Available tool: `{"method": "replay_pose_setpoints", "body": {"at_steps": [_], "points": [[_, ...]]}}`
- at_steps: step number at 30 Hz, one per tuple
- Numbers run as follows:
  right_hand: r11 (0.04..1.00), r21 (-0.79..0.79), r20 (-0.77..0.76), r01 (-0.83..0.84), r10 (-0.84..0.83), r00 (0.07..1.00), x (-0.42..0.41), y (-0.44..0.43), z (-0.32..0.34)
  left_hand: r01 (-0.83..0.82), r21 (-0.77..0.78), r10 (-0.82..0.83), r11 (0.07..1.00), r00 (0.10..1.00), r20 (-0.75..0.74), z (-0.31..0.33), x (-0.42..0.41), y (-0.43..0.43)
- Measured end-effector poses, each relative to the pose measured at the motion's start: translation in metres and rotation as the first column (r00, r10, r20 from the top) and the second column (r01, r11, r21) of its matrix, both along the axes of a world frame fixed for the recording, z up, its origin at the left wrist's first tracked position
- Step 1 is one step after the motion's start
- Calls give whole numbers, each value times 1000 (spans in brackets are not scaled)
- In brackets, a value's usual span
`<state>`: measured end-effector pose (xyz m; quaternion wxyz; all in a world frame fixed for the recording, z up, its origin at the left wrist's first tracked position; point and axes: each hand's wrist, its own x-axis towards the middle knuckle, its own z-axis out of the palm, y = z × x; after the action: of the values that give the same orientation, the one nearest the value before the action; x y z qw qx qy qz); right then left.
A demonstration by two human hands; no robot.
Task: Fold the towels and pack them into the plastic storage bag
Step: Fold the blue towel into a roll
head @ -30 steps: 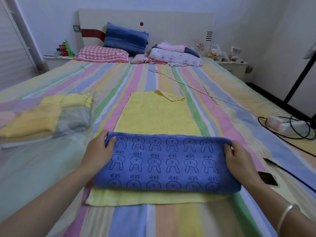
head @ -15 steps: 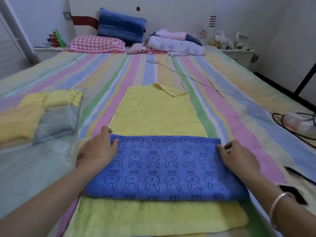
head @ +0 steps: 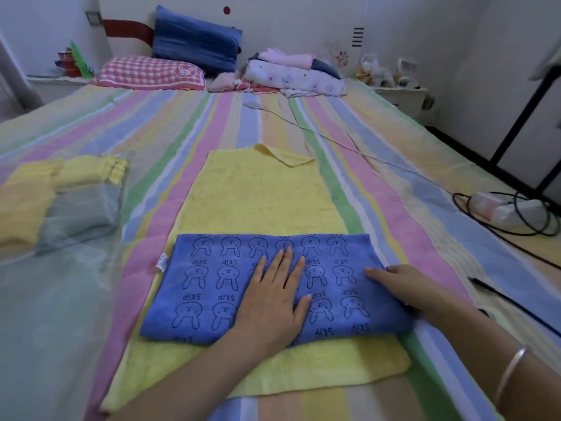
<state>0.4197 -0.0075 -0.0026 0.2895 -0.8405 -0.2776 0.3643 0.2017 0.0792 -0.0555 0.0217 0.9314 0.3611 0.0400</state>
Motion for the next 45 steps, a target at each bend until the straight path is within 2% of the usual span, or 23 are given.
{"method": "replay_pose_setpoints", "body": {"at_steps": [3,5,7,8,9,10,11,12,14,16,18,20,21,24,26,29,31,33,36,39,41,43,45], "points": [[997,79,51,-18,14,999,-14,-4,14,6,17,-6,1000,1000,3,-1,0,-3],[982,189,103,-13,-7,995,-29,0,30,32,-41,-29,999,996,83,4,-4,0],[951,309,72,-33,12,997,-51,8,49,55,-290,46,955,943,331,18,-9,8],[934,353,43,-53,40,998,-65,14,57,73,-468,184,881,858,480,30,-12,11],[919,388,13,-73,73,997,-81,21,64,109,-635,367,765,736,569,43,-15,15],[903,417,3,-103,112,994,-98,29,66,147,-767,552,625,611,567,55,-21,21],[888,436,15,-144,153,988,-116,38,67,167,-860,700,482,517,493,64,-29,28],[876,442,34,-195,201,979,-134,47,64,177,-923,801,342,459,385,71,-40,37],[859,429,-16,-280,317,948,-169,62,53,139,-982,887,126,428,175,82,-67,55],[848,409,-125,-336,418,900,-198,71,37,48,-998,897,27,440,46,83,-93,72],[829,400,-92,-391,460,883,-213,72,25,15,-1000,896,-5,445,2,76,-109,81],[818,432,-52,-380,444,895,-211,67,20,-5,-1000,884,27,467,22,65,-111,81],[815,458,-44,-354,418,907,-207,62,20,-50,-994,875,96,480,60,59,-108,80],[813,531,-11,-238,287,958,-189,47,19,-276,-864,796,421,569,207,50,-99,77],[818,543,72,-190,180,981,-178,39,17,-325,-772,739,546,622,260,55,-95,73],[847,502,266,-176,42,963,-166,30,11,-322,-722,701,612,643,307,71,-99,73],[874,459,308,-159,11,951,-162,28,8,-370,-665,682,649,671,292,80,-109,80],[924,361,201,-125,53,978,-165,29,7,-418,-630,685,655,680,262,84,-118,87],[968,227,12,-110,110,994,-171,33,8,-455,-652,697,607,698,162,78,-127,89],[977,188,-131,-105,131,983,-174,36,9,-460,-686,709,564,695,117,70,-129,86],[980,175,-232,-91,130,964,-173,37,10,-517,-581,677,629,732,81,73,-128,80],[980,173,-260,-96,140,955,-169,35,14,-557,-329,600,763,799,39,78,-121,65],[973,190,-236,-133,177,955,-160,30,21,-452,-137,468,881,876,120,83,-107,42]]}}
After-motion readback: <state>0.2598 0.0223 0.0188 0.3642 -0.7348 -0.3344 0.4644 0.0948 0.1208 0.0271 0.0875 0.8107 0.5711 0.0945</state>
